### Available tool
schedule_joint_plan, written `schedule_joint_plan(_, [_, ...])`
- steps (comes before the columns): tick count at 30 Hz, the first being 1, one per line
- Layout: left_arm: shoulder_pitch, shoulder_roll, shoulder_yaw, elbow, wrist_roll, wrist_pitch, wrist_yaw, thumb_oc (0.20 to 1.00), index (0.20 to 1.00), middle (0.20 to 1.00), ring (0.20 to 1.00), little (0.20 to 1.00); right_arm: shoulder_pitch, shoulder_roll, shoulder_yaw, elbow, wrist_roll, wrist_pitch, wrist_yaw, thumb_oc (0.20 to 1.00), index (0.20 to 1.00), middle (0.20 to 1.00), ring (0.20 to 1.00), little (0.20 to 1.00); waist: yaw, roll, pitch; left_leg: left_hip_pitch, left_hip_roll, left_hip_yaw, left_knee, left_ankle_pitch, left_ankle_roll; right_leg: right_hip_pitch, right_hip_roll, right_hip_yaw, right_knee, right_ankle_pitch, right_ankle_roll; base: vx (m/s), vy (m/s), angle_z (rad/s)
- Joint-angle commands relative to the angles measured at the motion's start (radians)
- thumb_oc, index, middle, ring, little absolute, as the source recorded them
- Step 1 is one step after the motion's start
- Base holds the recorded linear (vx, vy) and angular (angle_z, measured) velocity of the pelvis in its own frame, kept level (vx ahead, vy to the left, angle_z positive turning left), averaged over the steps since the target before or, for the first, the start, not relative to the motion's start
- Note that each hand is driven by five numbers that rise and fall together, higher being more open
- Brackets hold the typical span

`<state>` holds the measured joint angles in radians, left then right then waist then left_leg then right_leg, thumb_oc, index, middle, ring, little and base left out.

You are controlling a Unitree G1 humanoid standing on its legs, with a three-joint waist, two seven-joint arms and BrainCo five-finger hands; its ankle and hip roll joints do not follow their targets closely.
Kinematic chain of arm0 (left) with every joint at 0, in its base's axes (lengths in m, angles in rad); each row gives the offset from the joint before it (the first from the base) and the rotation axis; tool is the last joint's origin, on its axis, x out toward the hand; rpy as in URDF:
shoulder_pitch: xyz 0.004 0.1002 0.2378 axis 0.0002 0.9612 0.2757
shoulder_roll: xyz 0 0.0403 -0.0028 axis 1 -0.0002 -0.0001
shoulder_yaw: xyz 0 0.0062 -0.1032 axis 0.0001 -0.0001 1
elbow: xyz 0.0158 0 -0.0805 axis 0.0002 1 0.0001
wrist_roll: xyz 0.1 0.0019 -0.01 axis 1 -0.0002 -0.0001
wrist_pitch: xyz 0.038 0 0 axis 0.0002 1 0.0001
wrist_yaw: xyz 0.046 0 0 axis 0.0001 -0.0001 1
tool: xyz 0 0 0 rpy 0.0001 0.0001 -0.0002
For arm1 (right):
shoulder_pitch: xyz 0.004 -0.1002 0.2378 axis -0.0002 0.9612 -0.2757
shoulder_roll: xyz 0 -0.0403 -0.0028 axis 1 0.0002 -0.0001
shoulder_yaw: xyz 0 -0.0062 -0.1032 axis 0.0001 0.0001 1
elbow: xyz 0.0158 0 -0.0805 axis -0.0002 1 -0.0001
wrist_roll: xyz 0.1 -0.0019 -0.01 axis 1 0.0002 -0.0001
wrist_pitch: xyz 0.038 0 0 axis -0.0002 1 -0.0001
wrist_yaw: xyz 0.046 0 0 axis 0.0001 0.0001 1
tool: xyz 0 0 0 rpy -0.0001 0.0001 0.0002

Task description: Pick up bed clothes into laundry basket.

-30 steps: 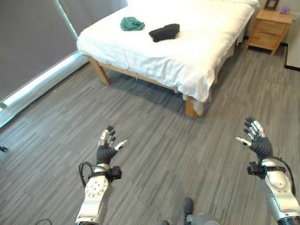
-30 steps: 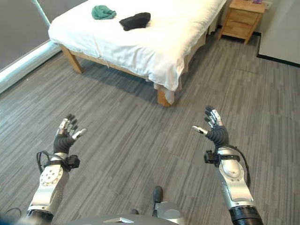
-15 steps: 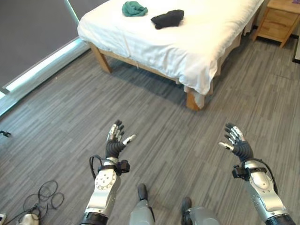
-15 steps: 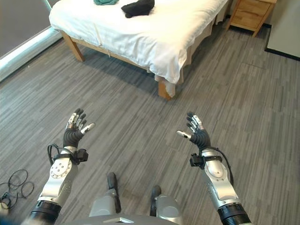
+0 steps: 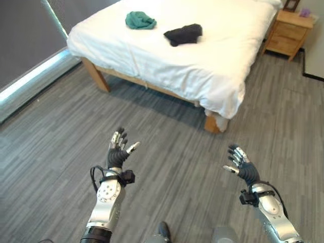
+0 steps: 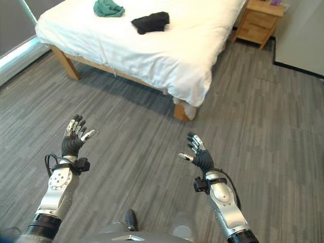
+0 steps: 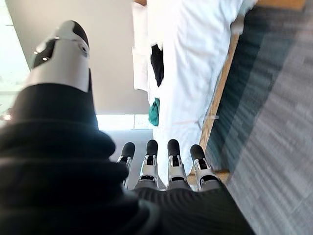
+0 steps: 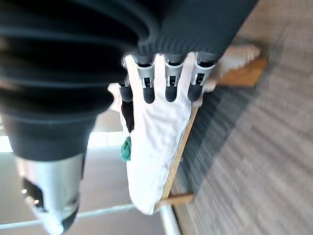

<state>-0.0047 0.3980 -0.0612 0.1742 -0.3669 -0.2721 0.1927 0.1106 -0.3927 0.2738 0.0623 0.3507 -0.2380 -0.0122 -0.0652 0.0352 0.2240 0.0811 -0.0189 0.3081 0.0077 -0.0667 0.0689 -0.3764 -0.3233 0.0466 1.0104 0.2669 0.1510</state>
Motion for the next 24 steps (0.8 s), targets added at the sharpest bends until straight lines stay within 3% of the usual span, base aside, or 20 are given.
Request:
schedule_joint_plan(1, [-0.004,0.036,0.052,-0.071,0.036,-0.042,-0.004,1.0,1.0,1.0,1.0,1.0,-0.05,-0.002,-0.032,-0.041,-0.015,-0.033,0.027,1.0,1.0,1.0,1.0,1.0,-0.04,-0.003,0.031,-0.032,0.062,-0.064,-0.035,0.085,-0.005,0.111,0.11,-0.056,-0.196,-0.009,0.027,0.61,0.268,0.37])
schedule_joint_plan(2, [-0.005,0.01,0.034,-0.055,0.027,-0.043,-0.02,1.0,1.0,1.0,1.0,1.0,-0.021,-0.021,-0.057,-0.048,-0.028,-0.029,0.033,1.0,1.0,1.0,1.0,1.0,-0.08,-0.009,0.038,0.03,0.035,-0.086,-0.053,0.05,-0.011,0.028,0.133,-0.131,-0.298,-0.074,0.024,0.77,0.157,0.58])
schedule_joint_plan(3, [-0.012,-0.004,0.017,-0.046,0.023,-0.041,-0.03,1.0,1.0,1.0,1.0,1.0,-0.011,-0.024,-0.081,-0.044,-0.012,-0.032,0.029,1.0,1.0,1.0,1.0,1.0,-0.1,-0.028,0.034,0.073,0.014,-0.108,-0.069,0.024,-0.026,0.016,0.149,-0.16,-0.478,-0.101,0.024,0.67,0.087,0.58])
schedule_joint_plan(4, [-0.012,-0.005,0.016,-0.046,0.023,-0.041,-0.03,1.0,1.0,1.0,1.0,1.0,-0.01,-0.025,-0.081,-0.045,-0.012,-0.032,0.029,1.0,1.0,1.0,1.0,1.0,-0.102,-0.025,0.035,0.077,0.017,-0.11,-0.071,0.022,-0.027,0.022,0.151,-0.164,-0.48,-0.103,0.025,0.46,-0.055,0.66])
schedule_joint_plan(5, [-0.014,-0.012,-0.001,-0.039,0.011,-0.043,-0.043,1.0,1.0,1.0,1.0,1.0,-0.002,-0.028,-0.095,-0.044,0.002,-0.039,0.03,1.0,1.0,1.0,1.0,1.0,-0.118,-0.036,0.031,0.099,0.008,-0.129,-0.066,0.0,-0.036,0.04,0.191,-0.144,-0.581,-0.129,0.02,0.34,-0.058,0.68])
schedule_joint_plan(6, [-0.016,-0.022,-0.012,-0.033,0.003,-0.044,-0.054,1.0,1.0,1.0,1.0,1.0,0.001,-0.029,-0.1,-0.041,0.003,-0.041,0.03,1.0,1.0,1.0,1.0,1.0,-0.128,-0.05,0.019,0.123,-0.007,-0.146,-0.073,-0.013,-0.041,0.023,0.212,-0.126,-0.662,-0.116,0.022,0.34,-0.056,0.7])
schedule_joint_plan(7, [-0.016,-0.022,-0.013,-0.032,0.002,-0.044,-0.055,1.0,1.0,1.0,1.0,1.0,0.002,-0.03,-0.101,-0.041,0.003,-0.041,0.03,1.0,1.0,1.0,1.0,1.0,-0.129,-0.045,0.022,0.129,-0.002,-0.147,-0.075,-0.016,-0.042,0.031,0.216,-0.13,-0.668,-0.116,0.022,0.51,-0.097,0.66])
schedule_joint_plan(8, [-0.023,-0.038,-0.029,-0.018,-0.017,-0.042,-0.068,1.0,1.0,1.0,1.0,1.0,0.023,-0.03,-0.118,-0.053,0.005,-0.044,0.029,1.0,1.0,1.0,1.0,1.0,-0.144,-0.057,0.0,0.179,-0.014,-0.178,-0.094,-0.039,-0.062,0.07,0.235,-0.138,-0.869,-0.12,0.019,0.51,-0.113,0.58])
schedule_joint_plan(10, [-0.024,-0.049,-0.04,-0.02,-0.012,-0.041,-0.066,1.0,1.0,1.0,1.0,1.0,0.026,-0.032,-0.125,-0.057,-0.006,-0.047,0.024,1.0,1.0,1.0,1.0,1.0,-0.129,-0.057,-0.016,0.217,-0.015,-0.188,-0.095,-0.058,-0.072,0.102,0.216,-0.261,-0.924,-0.102,0.012,0.51,-0.123,0.66])
schedule_joint_plan(11, [-0.021,-0.057,-0.05,-0.02,-0.01,-0.038,-0.071,1.0,1.0,1.0,1.0,1.0,0.027,-0.033,-0.13,-0.051,-0.006,-0.048,0.021,1.0,1.0,1.0,1.0,1.0,-0.127,-0.056,-0.028,0.224,-0.009,-0.186,-0.08,-0.057,-0.081,0.12,0.213,-0.28,-0.928,-0.11,0.0,0.54,-0.175,0.58])
schedule_joint_plan(13, [-0.017,-0.082,-0.058,-0.029,-0.037,-0.045,-0.077,1.0,1.0,1.0,1.0,1.0,-0.001,-0.049,-0.128,-0.02,0.003,-0.046,0.017,1.0,1.0,1.0,1.0,1.0,-0.13,-0.029,-0.055,0.194,0.037,-0.184,0.082,0.003,-0.134,0.195,0.256,-0.282,-0.94,-0.142,-0.044,0.48,-0.171,0.2])
schedule_joint_plan(14, [-0.017,-0.082,-0.057,-0.028,-0.037,-0.045,-0.077,1.0,1.0,1.0,1.0,1.0,-0.002,-0.048,-0.128,-0.02,0.004,-0.046,0.017,1.0,1.0,1.0,1.0,1.0,-0.133,-0.033,-0.057,0.19,0.033,-0.186,0.081,0.006,-0.134,0.193,0.252,-0.283,-0.943,-0.138,-0.044,0.25,-0.119,-0.12])
schedule_joint_plan(16, [-0.022,-0.087,-0.049,-0.029,-0.083,-0.055,-0.082,1.0,1.0,1.0,1.0,1.0,-0.023,-0.067,-0.127,-0.027,0.028,-0.058,0.015,1.0,1.0,1.0,1.0,1.0,-0.132,-0.047,-0.059,0.068,0.084,-0.168,0.384,0.146,-0.219,0.261,0.263,-0.279,-0.985,-0.167,-0.083,0.28,-0.212,-0.25])
schedule_joint_plan(18, [-0.021,-0.092,-0.041,-0.025,-0.11,-0.061,-0.082,1.0,1.0,1.0,1.0,1.0,-0.03,-0.084,-0.121,-0.036,0.048,-0.066,0.015,1.0,1.0,1.0,1.0,1.0,-0.103,-0.092,-0.033,-0.079,0.062,-0.194,0.755,0.242,-0.265,0.334,0.265,-0.24,-1.009,-0.199,-0.134,0.29,-0.277,0.11])
schedule_joint_plan(20, [-0.034,-0.108,-0.034,-0.003,-0.131,-0.057,-0.067,1.0,1.0,1.0,1.0,1.0,-0.031,-0.103,-0.114,-0.048,0.049,-0.057,0.019,1.0,1.0,1.0,1.0,1.0,-0.083,-0.152,-0.017,-0.158,0.052,-0.177,1.126,0.195,-0.233,0.382,0.242,-0.21,-1.007,-0.224,-0.175,0.33,-0.244,-0.87])
schedule_joint_plan(21, [-0.039,-0.108,-0.043,-0.011,-0.119,-0.054,-0.069,1.0,1.0,1.0,1.0,1.0,-0.022,-0.119,-0.132,-0.067,0.03,-0.047,0.015,1.0,1.0,1.0,1.0,1.0,-0.067,-0.188,-0.018,-0.244,0.008,-0.162,1.384,0.1,-0.2,0.401,0.227,-0.168,-1.01,-0.222,-0.187,0.33,-0.174,-1.4])
schedule_joint_plan(22, [-0.032,-0.11,-0.045,-0.019,-0.103,-0.048,-0.068,1.0,1.0,1.0,1.0,1.0,-0.004,-0.118,-0.153,-0.072,0.027,-0.045,0.005,1.0,1.0,1.0,1.0,1.0,-0.062,-0.199,-0.013,-0.308,-0.028,-0.151,1.51,0.042,-0.192,0.423,0.224,-0.146,-1.012,-0.22,-0.186,0.22,-0.098,-1.23])
schedule_joint_plan(24, [-0.029,-0.112,-0.051,-0.018,-0.079,-0.038,-0.067,1.0,1.0,1.0,1.0,1.0,0.013,-0.104,-0.168,-0.057,0.027,-0.041,0.005,1.0,1.0,1.0,1.0,1.0,-0.064,-0.2,-0.026,-0.353,-0.051,-0.145,1.471,0.029,-0.178,0.44,0.228,-0.12,-1.025,-0.209,-0.178,0.24,0.001,-0.81])
